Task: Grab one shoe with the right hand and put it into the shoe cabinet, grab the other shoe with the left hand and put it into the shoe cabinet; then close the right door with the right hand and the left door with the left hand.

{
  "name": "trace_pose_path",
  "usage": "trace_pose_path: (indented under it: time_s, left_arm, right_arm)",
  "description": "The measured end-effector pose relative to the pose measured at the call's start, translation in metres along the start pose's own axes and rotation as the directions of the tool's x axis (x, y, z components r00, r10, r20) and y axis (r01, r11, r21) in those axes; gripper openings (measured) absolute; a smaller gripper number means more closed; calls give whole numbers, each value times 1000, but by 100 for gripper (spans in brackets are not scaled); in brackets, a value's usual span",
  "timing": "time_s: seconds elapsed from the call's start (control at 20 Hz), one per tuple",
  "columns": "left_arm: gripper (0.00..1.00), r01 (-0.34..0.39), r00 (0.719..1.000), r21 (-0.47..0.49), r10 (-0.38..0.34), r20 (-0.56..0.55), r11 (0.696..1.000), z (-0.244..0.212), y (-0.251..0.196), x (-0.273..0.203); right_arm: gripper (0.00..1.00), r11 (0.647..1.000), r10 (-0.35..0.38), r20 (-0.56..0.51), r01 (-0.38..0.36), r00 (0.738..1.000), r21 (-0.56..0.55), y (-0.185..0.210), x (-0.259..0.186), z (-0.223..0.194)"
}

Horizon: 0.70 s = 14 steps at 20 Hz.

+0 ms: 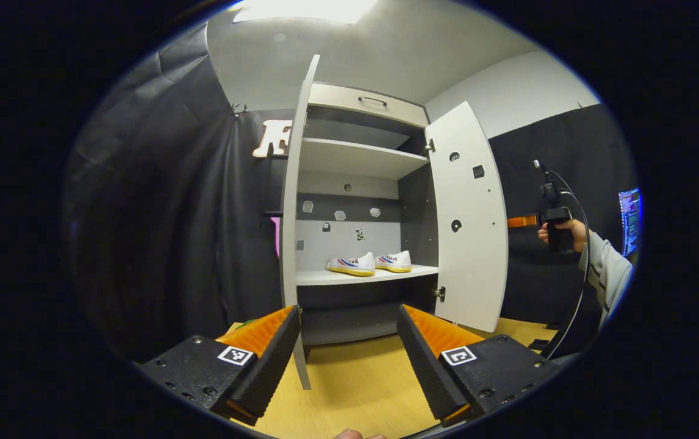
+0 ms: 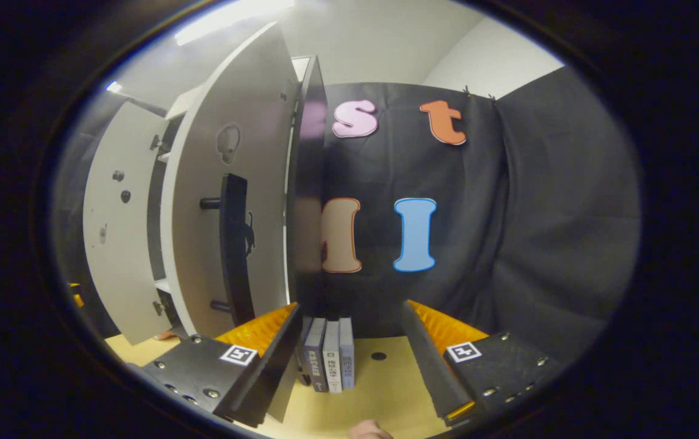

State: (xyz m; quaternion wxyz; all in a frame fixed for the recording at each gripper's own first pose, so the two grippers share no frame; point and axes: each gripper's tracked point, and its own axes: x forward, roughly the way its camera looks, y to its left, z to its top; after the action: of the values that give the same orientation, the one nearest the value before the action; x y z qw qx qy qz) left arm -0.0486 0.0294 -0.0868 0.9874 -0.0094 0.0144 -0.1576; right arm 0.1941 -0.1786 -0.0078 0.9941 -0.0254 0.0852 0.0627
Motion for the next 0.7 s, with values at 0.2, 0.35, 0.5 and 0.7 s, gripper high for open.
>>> trace_pose_path:
  time_s: [0.2,0.35,0.5,0.7]
  left_arm:
    - [96,12,999,-31,-13,-35,999,-13,8,-5]
    - [96,0,1000,-63,-1,-17,998,-11,17,-14]
    - [96,-10,1000,-85,9,-7,996,-12,27,-23]
    - [96,-71,997,-46,71,-12,996,-12,52,-22]
  right_arm:
    - [92,999,24,-27,-25,999,-33,27,-2,4]
    - [95,999,33,-49,-34,998,-23,47,-4,2]
    - [95,999,30,-46,-31,999,-37,66,-7,3]
    - [95,998,48,-25,-47,999,50,88,-2,-3]
